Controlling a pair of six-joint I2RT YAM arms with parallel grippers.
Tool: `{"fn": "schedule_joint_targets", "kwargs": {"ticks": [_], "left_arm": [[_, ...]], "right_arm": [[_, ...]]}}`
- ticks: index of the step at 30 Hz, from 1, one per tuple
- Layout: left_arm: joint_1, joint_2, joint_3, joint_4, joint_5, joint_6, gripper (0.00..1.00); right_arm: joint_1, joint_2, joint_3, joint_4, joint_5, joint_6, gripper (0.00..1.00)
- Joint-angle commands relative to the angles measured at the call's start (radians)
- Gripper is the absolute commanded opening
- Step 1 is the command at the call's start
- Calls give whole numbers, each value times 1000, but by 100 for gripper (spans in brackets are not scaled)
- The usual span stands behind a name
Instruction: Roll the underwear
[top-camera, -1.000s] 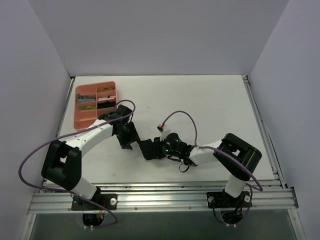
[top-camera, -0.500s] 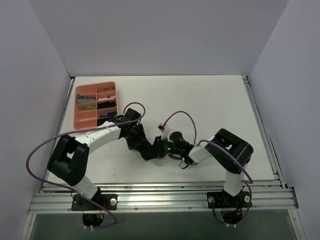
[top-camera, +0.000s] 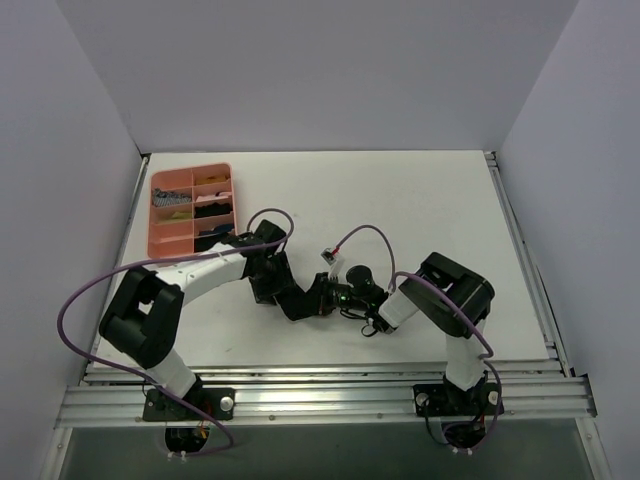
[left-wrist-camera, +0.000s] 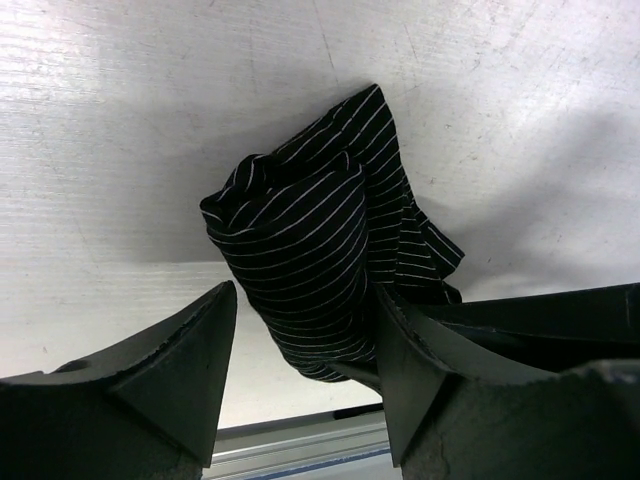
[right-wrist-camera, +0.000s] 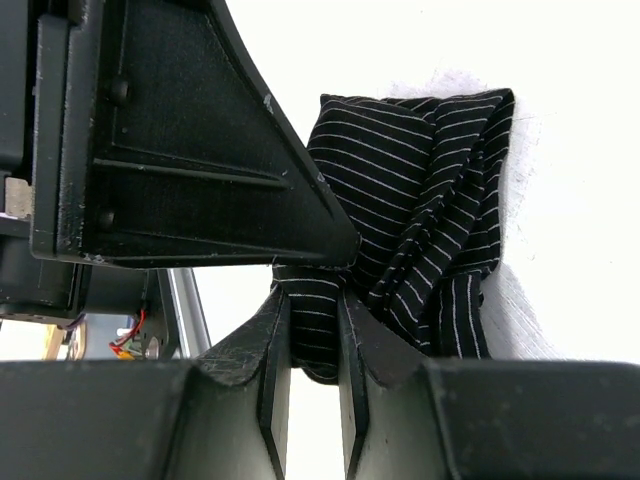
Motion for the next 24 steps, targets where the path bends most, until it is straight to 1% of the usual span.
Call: {"fn": "schedule_joint_targets", "kwargs": {"ticks": [1, 2, 6, 9, 12, 13, 14, 15, 16, 17, 18, 20, 21, 23, 24], "left_arm": [[-1, -50, 3, -48, -58, -20, 64], [-3, -53, -2, -55, -82, -30, 64], [-3, -54, -10, -64, -106, -41, 66], [-4, -24, -14, -29, -104, -34, 66], [-4, 56, 6, -12, -80, -15, 59], [-10, 76, 16, -11, -77, -11, 51], [-15, 91, 22, -15, -75, -8, 47], [-20, 110, 25, -18, -72, -5, 41], [-24, 113, 27, -18, -67, -3, 35], [-35, 114, 32, -31, -67, -1, 27], [-38, 119, 38, -41, -67, 2, 23], [-52, 124, 62, -89, -75, 11, 16], [-57, 140, 74, -107, -78, 15, 14], [-73, 163, 123, -187, -93, 25, 10], [-83, 189, 143, -213, -104, 29, 9]], "right_arm": [[12, 122, -90, -420, 23, -43, 0], [11, 125, -88, -419, 15, -43, 0], [9, 137, -88, -405, 3, -41, 0], [9, 126, -90, -408, -5, -41, 0], [7, 108, -85, -432, -2, -43, 0], [7, 93, -84, -446, 1, -46, 1], [7, 82, -81, -458, 3, -55, 2], [7, 68, -76, -481, 8, -61, 4], [7, 33, -64, -542, 29, -70, 10], [7, 11, -55, -578, 44, -96, 13], [7, -37, -46, -656, 61, -109, 21], [7, -88, -6, -742, 119, -136, 29], [7, -116, 13, -838, 144, -170, 35], [12, -196, 69, -924, 210, -201, 40], [15, -225, 91, -1004, 234, -230, 44]]}}
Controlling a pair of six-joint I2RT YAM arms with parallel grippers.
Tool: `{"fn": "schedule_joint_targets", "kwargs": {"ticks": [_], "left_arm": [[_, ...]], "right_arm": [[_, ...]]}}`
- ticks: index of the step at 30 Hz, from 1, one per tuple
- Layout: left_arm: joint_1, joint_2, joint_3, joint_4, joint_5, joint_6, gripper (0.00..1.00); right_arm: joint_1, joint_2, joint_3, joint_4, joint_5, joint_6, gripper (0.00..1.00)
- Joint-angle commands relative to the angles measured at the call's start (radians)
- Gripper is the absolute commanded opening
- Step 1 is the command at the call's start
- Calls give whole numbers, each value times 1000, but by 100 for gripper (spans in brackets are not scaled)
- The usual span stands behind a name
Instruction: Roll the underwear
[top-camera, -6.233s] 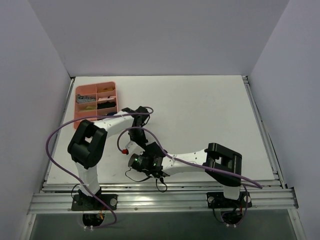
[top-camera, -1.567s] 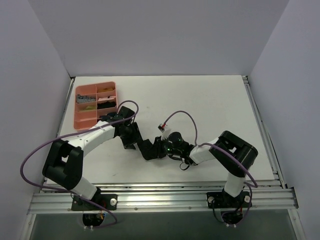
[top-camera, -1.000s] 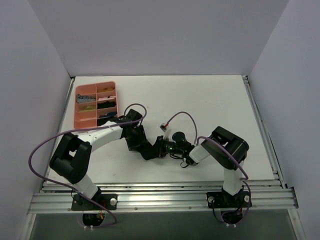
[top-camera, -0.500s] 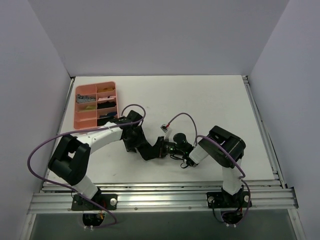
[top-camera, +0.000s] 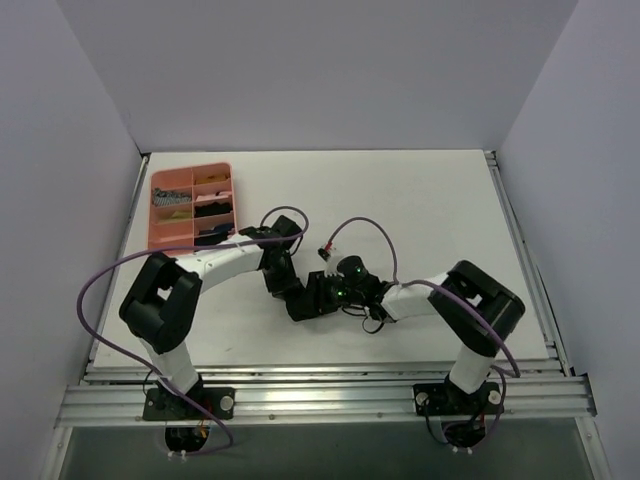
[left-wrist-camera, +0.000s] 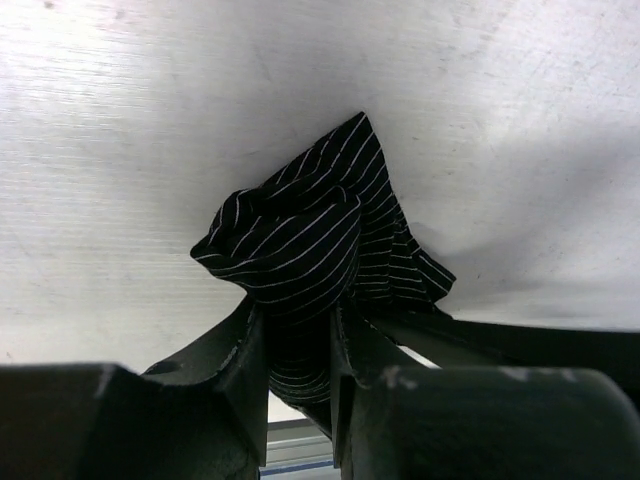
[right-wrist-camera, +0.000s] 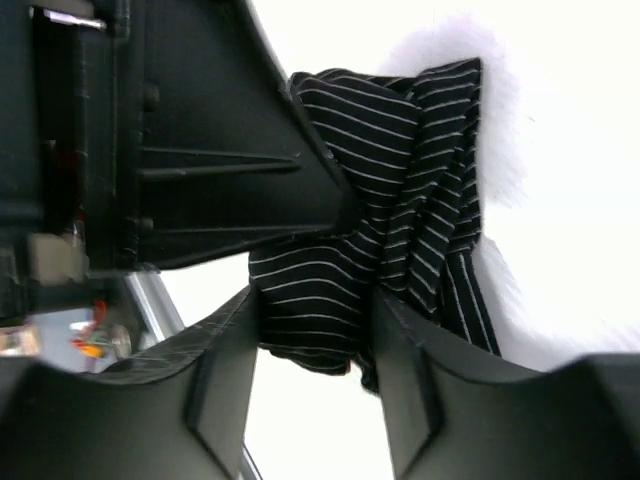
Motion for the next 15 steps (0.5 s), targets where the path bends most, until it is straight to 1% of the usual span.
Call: {"fn": "schedule_joint_targets", "kwargs": {"ticks": [1, 3, 4, 6, 8, 9, 12, 13, 15], "left_arm": [[-40, 94, 53, -203, -80, 46, 9], [-67, 128, 109, -249, -111, 49, 7], [-74, 136, 122, -275, -117, 51, 7], [-84, 149, 139, -284, -125, 41, 7], [-86, 157, 148, -286, -113, 37, 7], [-86, 166, 154, -289, -107, 37, 7], [-88, 194, 180, -311, -99, 41, 5], [-89, 197, 188, -317, -97, 43, 4], [-91, 200, 188, -318, -97, 45, 4]], "right_arm": [[8, -94, 22, -574, 179, -162, 46], [22, -146, 82, -656, 254, -189, 49], [29, -188, 101, -678, 279, -199, 50], [66, -219, 150, -718, 348, -214, 52], [101, -245, 177, -737, 394, -240, 52], [141, -249, 199, -746, 441, -246, 53], [212, -257, 222, -752, 495, -268, 53], [230, -263, 228, -749, 543, -271, 53], [250, -257, 239, -749, 567, -274, 53]]}}
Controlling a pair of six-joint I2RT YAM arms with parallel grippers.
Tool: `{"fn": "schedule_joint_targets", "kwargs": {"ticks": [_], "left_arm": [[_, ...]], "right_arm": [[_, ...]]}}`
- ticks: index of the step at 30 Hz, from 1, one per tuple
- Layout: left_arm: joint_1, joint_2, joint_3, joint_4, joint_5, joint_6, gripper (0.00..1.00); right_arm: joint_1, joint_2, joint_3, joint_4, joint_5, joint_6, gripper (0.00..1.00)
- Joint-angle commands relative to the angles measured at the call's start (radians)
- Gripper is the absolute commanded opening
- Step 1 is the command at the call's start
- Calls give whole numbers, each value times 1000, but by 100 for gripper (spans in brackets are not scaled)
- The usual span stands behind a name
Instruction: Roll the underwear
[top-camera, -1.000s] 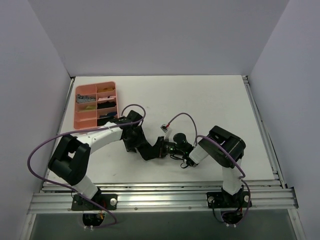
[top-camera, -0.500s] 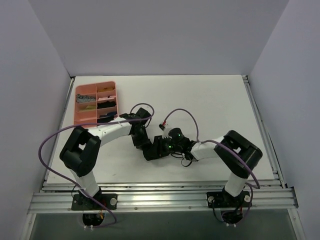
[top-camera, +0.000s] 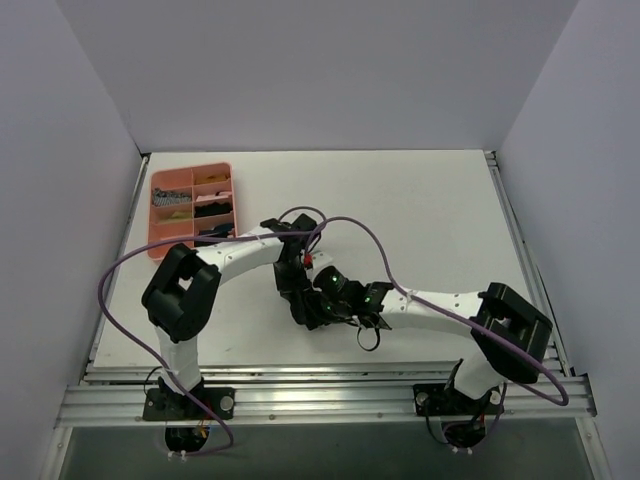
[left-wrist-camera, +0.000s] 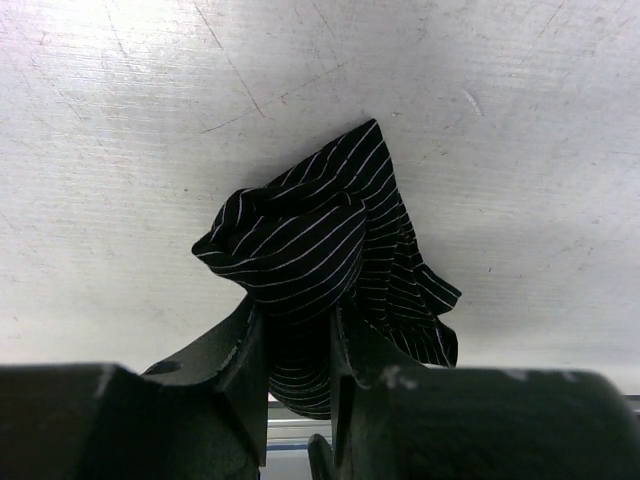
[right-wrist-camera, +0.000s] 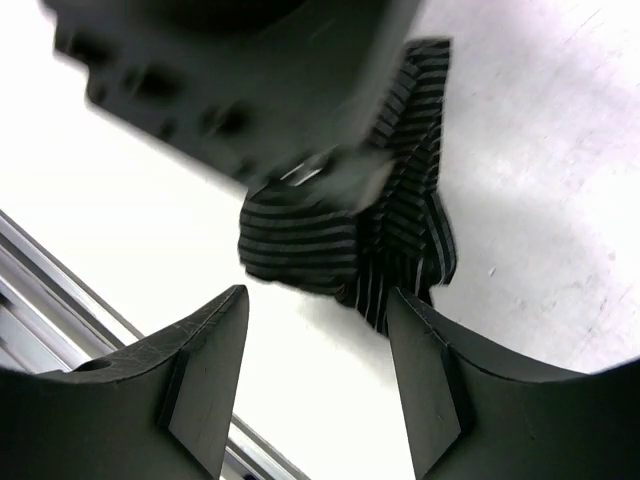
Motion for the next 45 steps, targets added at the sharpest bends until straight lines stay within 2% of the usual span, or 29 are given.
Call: {"fn": "schedule_joint_targets", "kwargs": {"ticks": [1, 16, 22, 23, 25, 26, 27, 29, 30, 34, 37, 40, 45], "left_arm": [[-12, 58, -19, -105, -43, 27, 4], [-23, 64, -38, -111, -37, 10, 3], [-24, 62, -64, -108, -31, -10, 3], [-26, 61, -71, -107, -29, -13, 3], [-24, 46, -73, -110, -29, -16, 3], [-23, 41, -76, -113, -29, -18, 4], [-23, 27, -79, -116, -29, -19, 4], [-17, 10, -87, -119, -25, -28, 7], [-4, -13, -103, -116, -17, -33, 11], [63, -112, -198, -58, 22, -71, 21], [121, -236, -274, 2, 43, -85, 36], [154, -348, -301, 24, 31, -82, 48], [164, -451, -312, 36, -11, -62, 51]], "right_arm": [[57, -14, 58, -69, 153, -61, 53], [191, 205, 222, -152, 388, -84, 53], [233, 210, 212, -118, 422, -63, 51], [231, 212, 207, -116, 423, -40, 50], [228, 210, 181, -115, 431, -12, 38], [223, 207, 167, -112, 437, 3, 31], [222, 202, 149, -98, 439, 35, 20], [207, 184, 71, -69, 404, 68, 10], [197, 179, 41, -32, 387, 106, 0], [174, 164, -106, 77, 301, 190, 0], [156, 184, -201, 175, 218, 244, 0], [131, 211, -273, 272, 142, 273, 0], [92, 254, -330, 396, 51, 298, 0]]}}
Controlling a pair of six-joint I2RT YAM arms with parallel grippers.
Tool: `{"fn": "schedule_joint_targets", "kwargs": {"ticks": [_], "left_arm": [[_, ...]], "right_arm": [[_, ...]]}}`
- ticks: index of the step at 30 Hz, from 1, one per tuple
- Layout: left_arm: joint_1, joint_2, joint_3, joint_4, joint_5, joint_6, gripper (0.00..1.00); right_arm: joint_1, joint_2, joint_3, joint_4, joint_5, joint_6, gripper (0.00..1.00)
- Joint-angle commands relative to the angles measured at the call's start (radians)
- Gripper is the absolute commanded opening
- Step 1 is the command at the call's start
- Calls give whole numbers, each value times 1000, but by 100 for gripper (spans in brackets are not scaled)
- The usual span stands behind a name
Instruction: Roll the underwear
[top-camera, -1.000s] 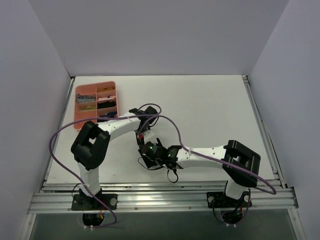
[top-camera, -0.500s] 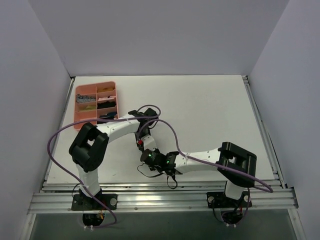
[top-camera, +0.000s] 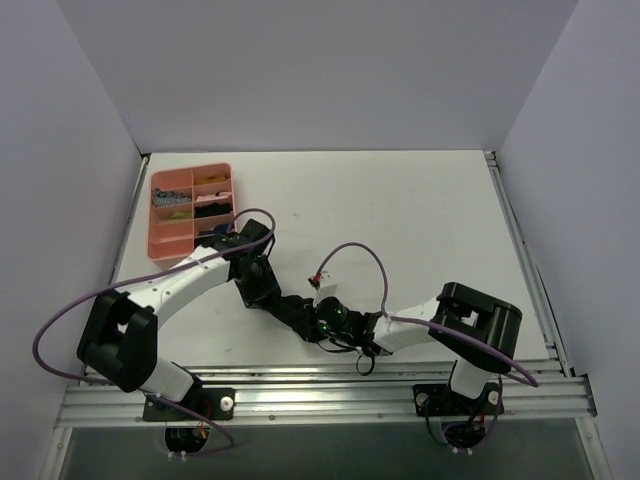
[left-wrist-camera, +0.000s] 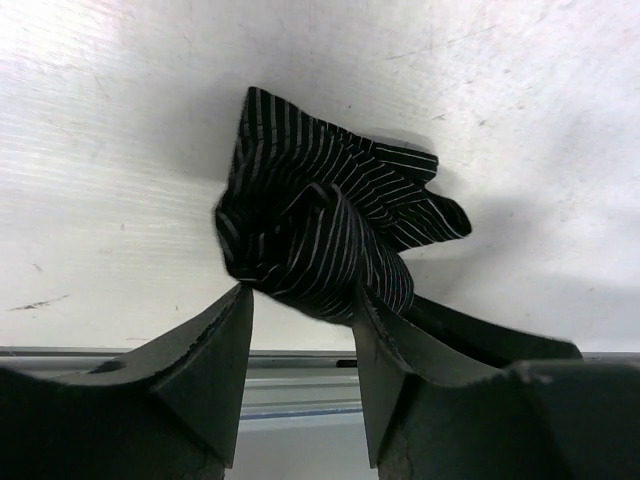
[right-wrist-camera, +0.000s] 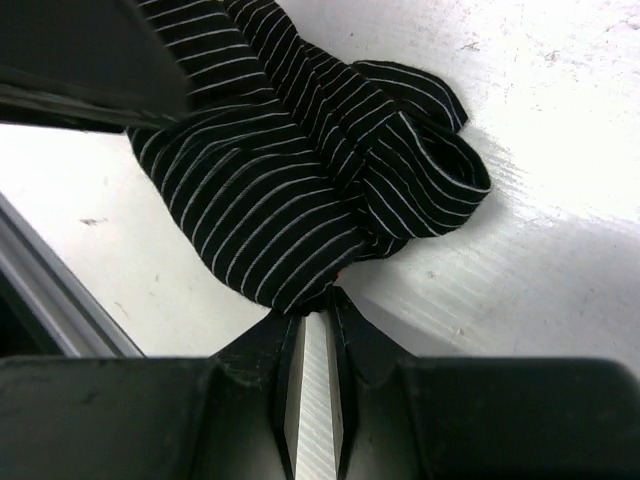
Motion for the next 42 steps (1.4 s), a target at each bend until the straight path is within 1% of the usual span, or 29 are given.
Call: {"fn": "schedule_joint_targets", "kwargs": {"ticks": [1, 2, 5, 10, 11, 19, 23, 29, 30, 32, 34, 35, 37, 38, 40, 41, 42], "left_arm": [[14, -73, -2, -17, -69, 34, 52], [14, -81, -17, -9, -65, 35, 54], [13, -79, -43, 22, -42, 40, 55], [13, -4, -94, 106, -36, 49, 55], [13, 22, -95, 120, -10, 51, 55], [13, 154, -46, 143, -13, 71, 55], [11, 232, -16, 132, -3, 92, 54], [10, 272, 6, 129, 4, 101, 54], [10, 278, 17, 123, 6, 103, 54], [8, 296, 26, 119, 6, 106, 54], [7, 307, 40, 112, 4, 109, 54], [7, 313, 43, 111, 6, 107, 54], [4, 316, 55, 106, 6, 107, 54], [2, 320, 58, 105, 4, 107, 54], [1, 323, 70, 99, 1, 107, 54], [-1, 329, 75, 94, 1, 109, 54], [-1, 332, 77, 91, 1, 109, 54]], "right_arm": [[-51, 108, -106, -161, -124, 32, 0], [-62, 115, -112, -147, -138, 34, 0], [-70, 140, -113, -124, -161, 36, 0], [-71, 123, -107, -132, -169, 25, 0], [-71, 118, -101, -138, -170, 20, 0], [-71, 71, -38, -227, -195, -30, 0], [-74, 22, -6, -300, -204, -63, 10], [-82, -18, 37, -382, -218, -90, 16], [-82, -44, 38, -389, -227, -93, 18], [-82, -87, 49, -430, -229, -98, 21], [-82, -165, 74, -480, -198, -115, 24], [-81, -188, 90, -536, -175, -122, 29], [-82, -250, 141, -578, -119, -150, 36], [-82, -260, 158, -611, -97, -187, 41], [-87, -253, 216, -641, -50, -233, 45], [-90, -241, 238, -665, -42, -285, 47], [-90, -210, 258, -676, -31, -306, 47]]}}
